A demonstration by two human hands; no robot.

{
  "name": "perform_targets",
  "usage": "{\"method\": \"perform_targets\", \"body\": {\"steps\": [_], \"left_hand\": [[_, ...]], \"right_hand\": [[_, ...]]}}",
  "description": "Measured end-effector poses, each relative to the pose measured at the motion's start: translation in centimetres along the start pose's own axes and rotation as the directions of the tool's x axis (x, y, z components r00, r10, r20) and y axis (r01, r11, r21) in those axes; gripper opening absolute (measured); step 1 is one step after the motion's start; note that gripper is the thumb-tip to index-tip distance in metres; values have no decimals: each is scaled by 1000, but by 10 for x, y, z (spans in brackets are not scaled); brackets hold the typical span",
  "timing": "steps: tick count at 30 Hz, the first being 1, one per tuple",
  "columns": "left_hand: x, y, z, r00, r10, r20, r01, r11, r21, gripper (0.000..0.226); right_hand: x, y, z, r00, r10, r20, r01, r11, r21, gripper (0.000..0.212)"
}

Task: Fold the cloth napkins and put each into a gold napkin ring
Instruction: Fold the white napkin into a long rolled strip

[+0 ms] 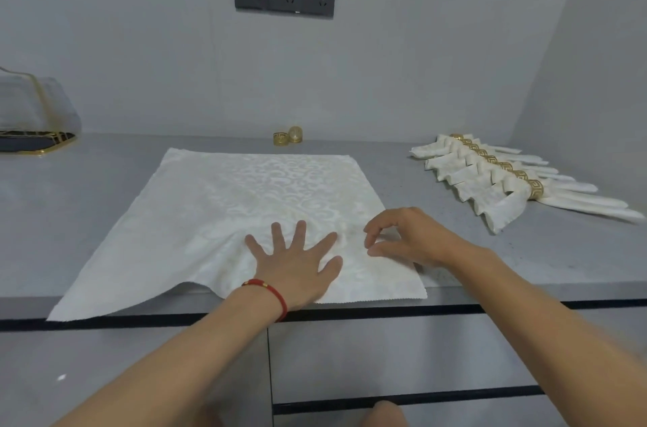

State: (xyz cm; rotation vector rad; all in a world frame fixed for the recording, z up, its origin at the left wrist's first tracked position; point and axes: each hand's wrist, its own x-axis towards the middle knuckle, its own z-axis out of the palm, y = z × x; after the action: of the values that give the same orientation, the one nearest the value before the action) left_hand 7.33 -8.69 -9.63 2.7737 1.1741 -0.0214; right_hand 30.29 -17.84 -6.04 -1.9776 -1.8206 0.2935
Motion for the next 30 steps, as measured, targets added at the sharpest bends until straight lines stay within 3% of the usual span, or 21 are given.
{"method": "perform_targets", "body": {"steps": [2,4,7,10,14,19,21,24,28,30], "left_hand": [[-4,-2,-5,997,65,-45,-69,993,-92,55],[-13,-1,-11,967,207,-145,-230,959,-166,50],[-25,-4,-14,858,451,-245,-468,883,-16,56],[-22,-9,-10,804,533,-263,-550,835,13,48],[-21,-9,-23,849,456,-268,-519,816,-256,16],[-21,-6,-39,920,323,-221,-391,789,-474,19],[-21,-6,-39,932,281,-230,-362,775,-518,21],[-23,-9,-35,921,244,-303,-377,750,-543,26],[-30,-14,-34,880,161,-447,-397,765,-507,32],[-32,-17,-42,849,84,-521,-395,757,-521,35]], "right_hand": [[1,-3,3,999,-13,-32,13,1000,9,6],[4,-6,2,999,-29,-22,28,999,-27,6],[3,-9,-2,998,-57,42,60,995,-76,9],[-8,-12,-7,993,-79,90,87,992,-89,22],[-25,-20,-14,986,-94,140,95,996,5,16],[-34,-26,-25,971,13,238,-69,972,227,49],[-34,-29,-26,973,3,231,-56,973,223,42],[-24,-27,-18,992,-6,126,-12,989,145,23],[-12,-15,-13,982,22,188,-68,969,239,51],[-3,-11,-8,983,3,186,-53,964,261,47]]}}
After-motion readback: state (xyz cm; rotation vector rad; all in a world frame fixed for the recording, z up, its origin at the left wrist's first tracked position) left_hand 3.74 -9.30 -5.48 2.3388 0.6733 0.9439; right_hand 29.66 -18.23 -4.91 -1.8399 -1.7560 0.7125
